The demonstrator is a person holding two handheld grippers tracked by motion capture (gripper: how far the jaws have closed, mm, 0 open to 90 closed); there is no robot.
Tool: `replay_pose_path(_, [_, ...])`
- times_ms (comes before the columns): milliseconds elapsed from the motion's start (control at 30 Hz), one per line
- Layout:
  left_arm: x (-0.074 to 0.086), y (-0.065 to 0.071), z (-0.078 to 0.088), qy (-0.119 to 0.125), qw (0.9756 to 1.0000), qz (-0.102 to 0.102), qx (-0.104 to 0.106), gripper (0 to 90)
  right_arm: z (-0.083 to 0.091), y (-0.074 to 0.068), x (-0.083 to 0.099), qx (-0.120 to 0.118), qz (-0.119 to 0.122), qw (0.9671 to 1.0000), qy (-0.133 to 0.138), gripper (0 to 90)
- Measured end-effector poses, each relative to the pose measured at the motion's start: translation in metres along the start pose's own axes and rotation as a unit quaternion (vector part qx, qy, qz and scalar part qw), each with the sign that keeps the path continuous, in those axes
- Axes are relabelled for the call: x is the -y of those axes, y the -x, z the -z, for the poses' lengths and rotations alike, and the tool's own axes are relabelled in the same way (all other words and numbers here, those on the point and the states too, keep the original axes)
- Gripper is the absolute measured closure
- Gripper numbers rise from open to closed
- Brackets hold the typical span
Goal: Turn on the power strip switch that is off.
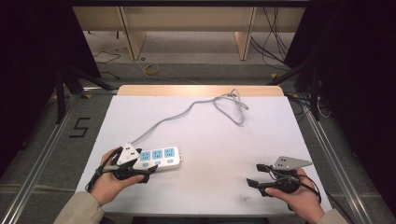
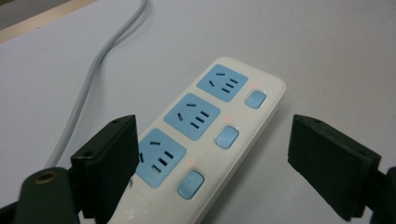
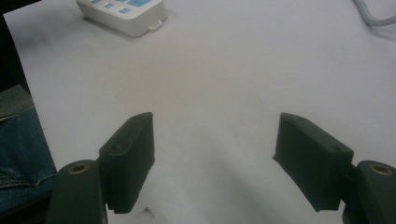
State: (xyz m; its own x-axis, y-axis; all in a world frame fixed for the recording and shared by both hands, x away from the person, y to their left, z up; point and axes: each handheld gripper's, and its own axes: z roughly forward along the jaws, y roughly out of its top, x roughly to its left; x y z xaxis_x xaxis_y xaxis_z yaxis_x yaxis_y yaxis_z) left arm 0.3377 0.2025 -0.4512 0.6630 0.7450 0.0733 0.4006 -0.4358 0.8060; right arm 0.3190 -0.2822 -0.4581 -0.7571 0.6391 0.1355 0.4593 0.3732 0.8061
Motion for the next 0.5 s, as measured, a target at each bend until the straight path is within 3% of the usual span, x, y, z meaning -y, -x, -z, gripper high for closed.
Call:
replay_pose_path(300, [0.0107,0.0023,0.0085,-0.013,0.9999,-0.006,-0.004,16.2,-0.0002,-0.0003,0.0001,0.000,0.001,1.0000,-0.002,28.8])
replay_pose_path(500, [0.0094,0.0037,0.0068,-0.015,0.9999,-0.007,-0.002,16.2,-0.0002,0.0004,0.0003,0.000,0.000,1.0000,0.000,28.8])
